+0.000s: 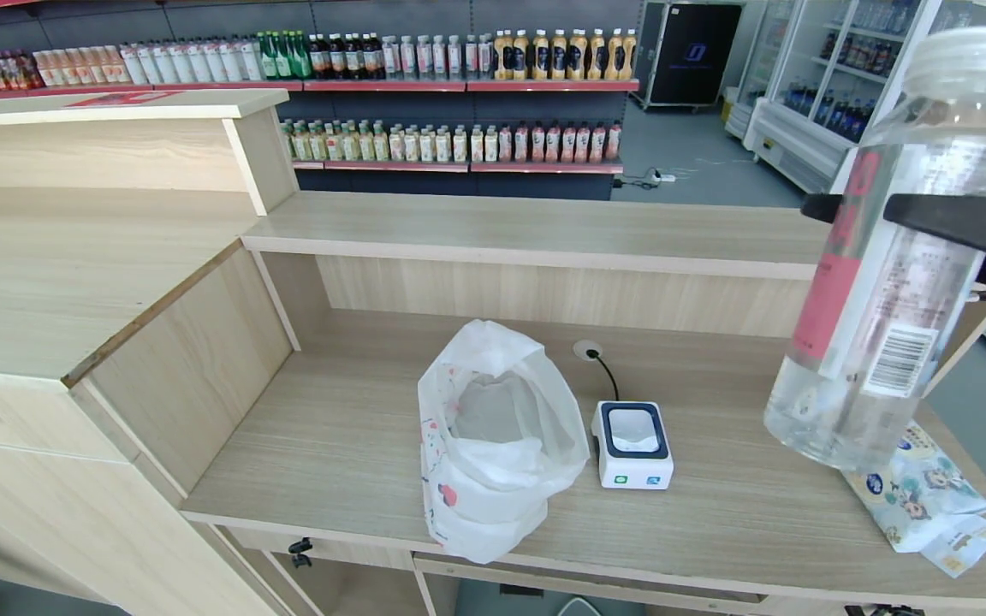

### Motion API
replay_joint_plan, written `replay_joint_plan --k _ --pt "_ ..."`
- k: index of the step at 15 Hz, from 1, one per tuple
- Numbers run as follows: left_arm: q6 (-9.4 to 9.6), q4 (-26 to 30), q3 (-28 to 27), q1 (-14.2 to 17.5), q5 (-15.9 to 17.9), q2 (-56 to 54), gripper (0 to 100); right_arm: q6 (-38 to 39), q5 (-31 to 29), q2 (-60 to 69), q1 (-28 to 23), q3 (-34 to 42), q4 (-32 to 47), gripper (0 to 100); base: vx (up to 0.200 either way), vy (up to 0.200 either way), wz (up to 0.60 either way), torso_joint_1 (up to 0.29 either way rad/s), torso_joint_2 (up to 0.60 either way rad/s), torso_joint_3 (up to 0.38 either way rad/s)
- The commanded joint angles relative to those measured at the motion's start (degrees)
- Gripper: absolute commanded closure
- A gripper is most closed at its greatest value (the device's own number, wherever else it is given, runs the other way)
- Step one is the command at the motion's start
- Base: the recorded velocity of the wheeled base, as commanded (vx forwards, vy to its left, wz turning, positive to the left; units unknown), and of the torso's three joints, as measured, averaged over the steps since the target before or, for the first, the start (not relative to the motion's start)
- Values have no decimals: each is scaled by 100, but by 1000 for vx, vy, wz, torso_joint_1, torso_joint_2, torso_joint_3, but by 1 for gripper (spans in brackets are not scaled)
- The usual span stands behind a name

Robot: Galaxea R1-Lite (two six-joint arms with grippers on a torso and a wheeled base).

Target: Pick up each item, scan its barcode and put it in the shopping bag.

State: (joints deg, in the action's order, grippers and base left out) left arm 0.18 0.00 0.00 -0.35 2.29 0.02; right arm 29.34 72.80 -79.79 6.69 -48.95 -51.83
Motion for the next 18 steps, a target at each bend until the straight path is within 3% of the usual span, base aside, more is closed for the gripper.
replay_joint_plan --k 1,5,7,10,11,15,18 --pt "-1 0 0 0 -1 6 0 -957 -240 -397 -1232 175 7 100 0 0 0 0 0 0" --pt "-1 0 0 0 -1 6 0 -2214 -1471 -652 -1996 755 7 100 0 0 0 0 0 0" --pt "-1 0 0 0 -1 6 0 -2987 -1805 -845 -2243 895 51 100 0 0 0 0 0 0" --pt "-1 0 0 0 -1 6 0 -3857 -1805 -1012 -2568 904 525 100 0 0 0 0 0 0" --pt "-1 0 0 0 -1 6 0 -4894 -1805 -1065 -2840 878 1009 100 0 0 0 0 0 0" --pt "-1 0 0 0 -1 6 0 -7065 -1769 -1039 -3447 632 1808 100 0 0 0 0 0 0" --pt "-1 0 0 0 -1 6 0 -7645 -1761 -898 -3596 386 2301 100 0 0 0 0 0 0"
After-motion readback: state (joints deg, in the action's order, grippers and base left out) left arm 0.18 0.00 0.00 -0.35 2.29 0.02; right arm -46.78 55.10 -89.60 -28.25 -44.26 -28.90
